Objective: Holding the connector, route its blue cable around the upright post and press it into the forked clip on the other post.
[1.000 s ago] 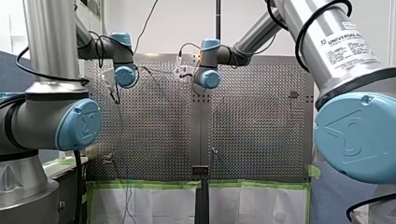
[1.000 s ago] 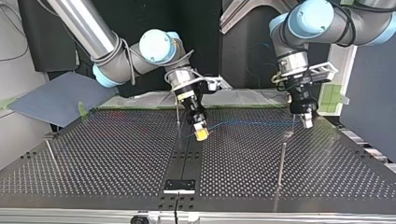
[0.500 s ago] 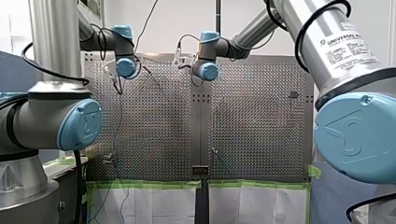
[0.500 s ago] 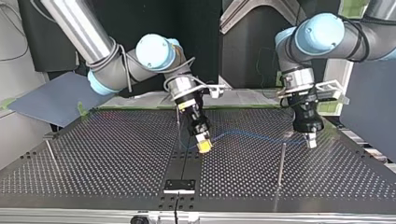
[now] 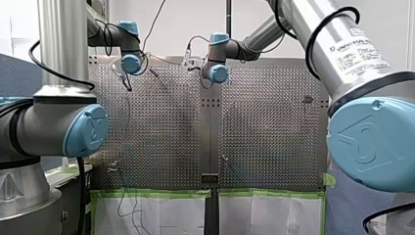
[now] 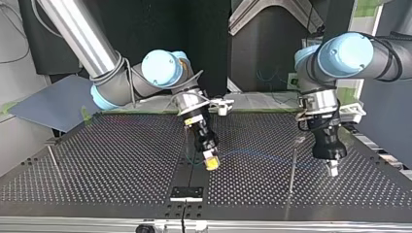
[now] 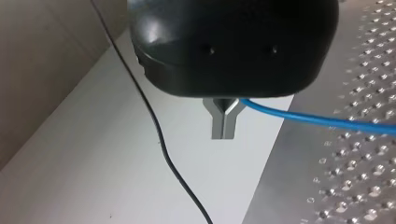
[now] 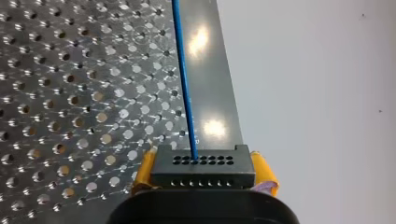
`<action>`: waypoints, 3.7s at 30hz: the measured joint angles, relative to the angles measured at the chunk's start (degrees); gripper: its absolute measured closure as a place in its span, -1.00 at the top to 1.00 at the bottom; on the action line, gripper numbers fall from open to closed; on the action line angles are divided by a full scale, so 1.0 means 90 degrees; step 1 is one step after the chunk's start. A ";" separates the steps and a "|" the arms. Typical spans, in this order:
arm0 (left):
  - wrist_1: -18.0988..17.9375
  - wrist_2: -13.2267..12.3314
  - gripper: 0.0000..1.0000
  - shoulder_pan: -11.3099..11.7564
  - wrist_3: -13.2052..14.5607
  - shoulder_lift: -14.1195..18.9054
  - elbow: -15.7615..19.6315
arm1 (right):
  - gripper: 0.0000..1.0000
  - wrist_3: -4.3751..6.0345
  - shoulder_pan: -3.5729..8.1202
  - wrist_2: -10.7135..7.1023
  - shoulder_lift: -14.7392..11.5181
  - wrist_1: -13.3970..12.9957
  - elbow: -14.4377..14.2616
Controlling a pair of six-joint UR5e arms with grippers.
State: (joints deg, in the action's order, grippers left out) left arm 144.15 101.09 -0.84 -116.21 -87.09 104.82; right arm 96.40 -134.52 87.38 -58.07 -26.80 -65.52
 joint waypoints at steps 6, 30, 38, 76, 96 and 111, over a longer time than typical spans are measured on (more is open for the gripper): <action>0.0126 -0.0151 -1.00 0.0111 -0.0006 -0.0298 -0.0229 | -1.00 0.0008 0.0017 -0.0006 0.0190 0.0165 0.0334; -0.0063 -0.1133 -1.00 0.0590 -0.0348 -0.1323 -0.0376 | -1.00 0.0000 0.0066 -0.0008 0.0706 0.0158 0.0546; -0.0033 -0.1234 -1.00 0.0650 -0.0372 -0.1417 -0.0480 | -1.00 0.0007 0.0144 -0.0003 0.0721 0.0096 0.0545; 0.0342 -0.1548 1.00 0.0592 -0.0418 -0.1800 -0.0611 | -1.00 -0.0081 0.0320 0.0107 0.1251 0.0786 0.0496; 0.0412 -0.1343 1.00 0.0586 -0.0396 -0.1800 -0.0605 | -1.00 0.0008 0.0348 0.0353 0.1630 0.0180 -0.0540; 0.0458 -0.1330 1.00 0.0571 -0.0394 -0.1800 -0.0605 | -1.00 -0.0266 0.0360 0.0758 0.1783 -0.0680 -0.1401</action>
State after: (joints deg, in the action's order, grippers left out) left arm 148.28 89.12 4.30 -119.75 -103.30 99.38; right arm 94.01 -131.29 94.20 -42.02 -32.92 -78.12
